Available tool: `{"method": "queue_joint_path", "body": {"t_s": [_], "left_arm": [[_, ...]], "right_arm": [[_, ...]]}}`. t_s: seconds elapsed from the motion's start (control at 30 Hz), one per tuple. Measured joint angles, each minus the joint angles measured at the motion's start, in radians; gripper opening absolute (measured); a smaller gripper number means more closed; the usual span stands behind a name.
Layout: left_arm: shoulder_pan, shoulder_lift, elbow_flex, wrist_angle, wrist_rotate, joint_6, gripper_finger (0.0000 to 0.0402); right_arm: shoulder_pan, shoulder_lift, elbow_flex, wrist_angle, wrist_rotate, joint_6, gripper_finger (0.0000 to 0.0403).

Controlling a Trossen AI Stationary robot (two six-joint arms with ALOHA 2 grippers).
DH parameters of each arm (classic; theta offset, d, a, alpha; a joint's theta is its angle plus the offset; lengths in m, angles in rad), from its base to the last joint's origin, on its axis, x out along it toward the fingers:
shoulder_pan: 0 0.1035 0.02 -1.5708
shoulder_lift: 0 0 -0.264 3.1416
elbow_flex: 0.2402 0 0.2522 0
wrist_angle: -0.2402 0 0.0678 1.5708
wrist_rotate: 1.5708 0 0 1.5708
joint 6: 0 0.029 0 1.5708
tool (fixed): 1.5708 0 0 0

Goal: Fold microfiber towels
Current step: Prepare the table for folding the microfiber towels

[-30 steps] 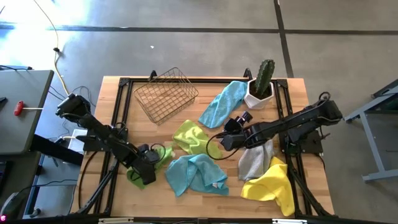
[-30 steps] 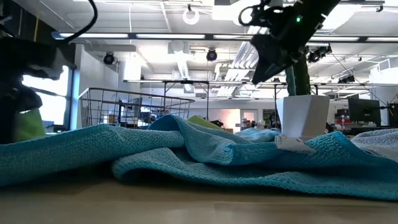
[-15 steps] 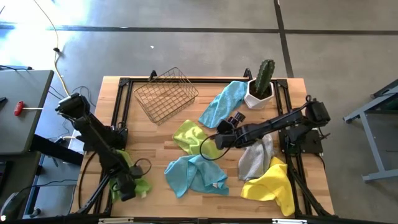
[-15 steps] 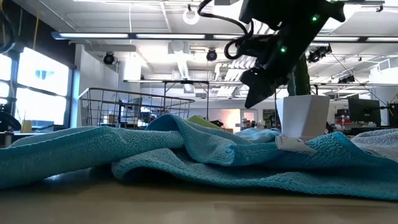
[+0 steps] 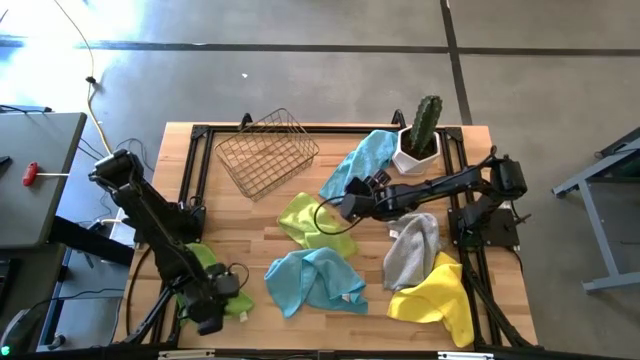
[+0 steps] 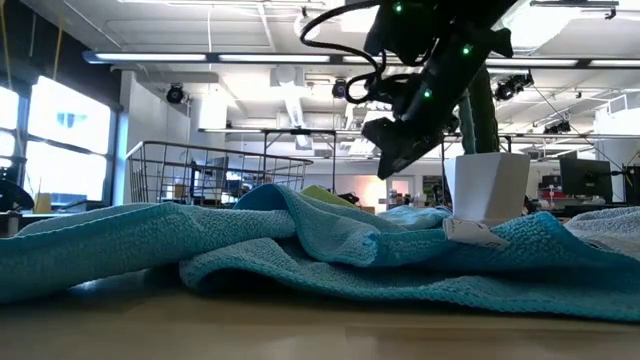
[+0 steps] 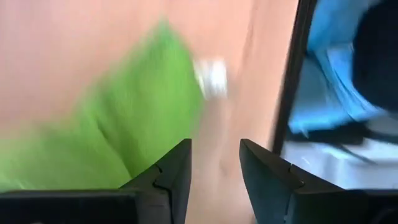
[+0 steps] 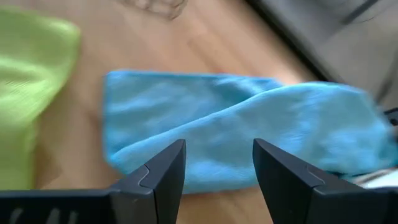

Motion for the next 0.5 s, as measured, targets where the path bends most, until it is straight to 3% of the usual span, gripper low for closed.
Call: {"method": "queue_joint_path", "body": {"t_s": [0.17, 0.27, 0.37, 0.5], "left_arm": [[0.081, 0.003, 0.006, 0.003, -0.393, 0.223, 0.0126], [0.162, 0.020, 0.006, 0.049, -0.548, 0.304, 0.0126], [0.253, 0.065, 0.006, 0.194, -0.552, 0.428, 0.0126], [0.340, 0.180, 0.006, 0.489, -0.453, 0.656, 0.0126]], "right_arm": [[0.025, 0.000, 0.000, 0.001, -0.136, -0.046, 0.0181], [0.058, 0.000, 0.000, 0.001, -0.153, -0.045, 0.0181], [0.091, 0.000, 0.000, 0.002, -0.154, -0.044, 0.0181], [0.129, 0.000, 0.000, 0.011, -0.153, -0.043, 0.0181]]}}
